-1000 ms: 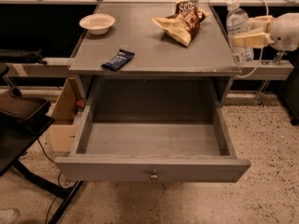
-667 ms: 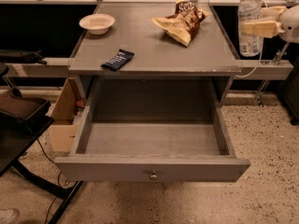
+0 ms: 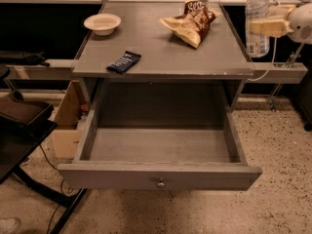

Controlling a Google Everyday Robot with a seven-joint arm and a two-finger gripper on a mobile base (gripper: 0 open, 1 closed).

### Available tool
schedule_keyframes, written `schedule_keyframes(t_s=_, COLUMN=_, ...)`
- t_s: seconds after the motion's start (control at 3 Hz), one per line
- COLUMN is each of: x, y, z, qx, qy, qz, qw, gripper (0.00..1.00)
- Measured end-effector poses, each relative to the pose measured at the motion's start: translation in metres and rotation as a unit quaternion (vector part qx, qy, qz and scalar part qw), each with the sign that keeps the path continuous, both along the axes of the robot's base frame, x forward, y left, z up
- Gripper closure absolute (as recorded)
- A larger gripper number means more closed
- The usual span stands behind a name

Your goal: Pick blue plastic bottle from top drawer and place on counter

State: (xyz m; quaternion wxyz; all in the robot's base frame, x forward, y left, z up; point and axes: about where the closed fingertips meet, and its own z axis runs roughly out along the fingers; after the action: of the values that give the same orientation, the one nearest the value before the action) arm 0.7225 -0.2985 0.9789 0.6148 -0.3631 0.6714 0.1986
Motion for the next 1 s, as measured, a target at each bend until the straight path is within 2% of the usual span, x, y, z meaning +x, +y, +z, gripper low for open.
schedule_keyframes(t_s=0.33, x=0.001, y=0.019, z=-0.001, qx=0.036, qy=-0.007, qz=-0.013, qw=0.9992, gripper=1.00)
schedule_keyframes(t_s=0.67, x=0.003, y=0.041, z=-0.021, qx=0.094, qy=-0.025, qz=-0.028, qw=0.9949, gripper=1.00)
schedule_keyframes(t_s=1.0, x=0.017, y=0.071, z=-0.034, qx=0.149, qy=-0.055, qz=-0.034, qw=0.9867, gripper=1.00)
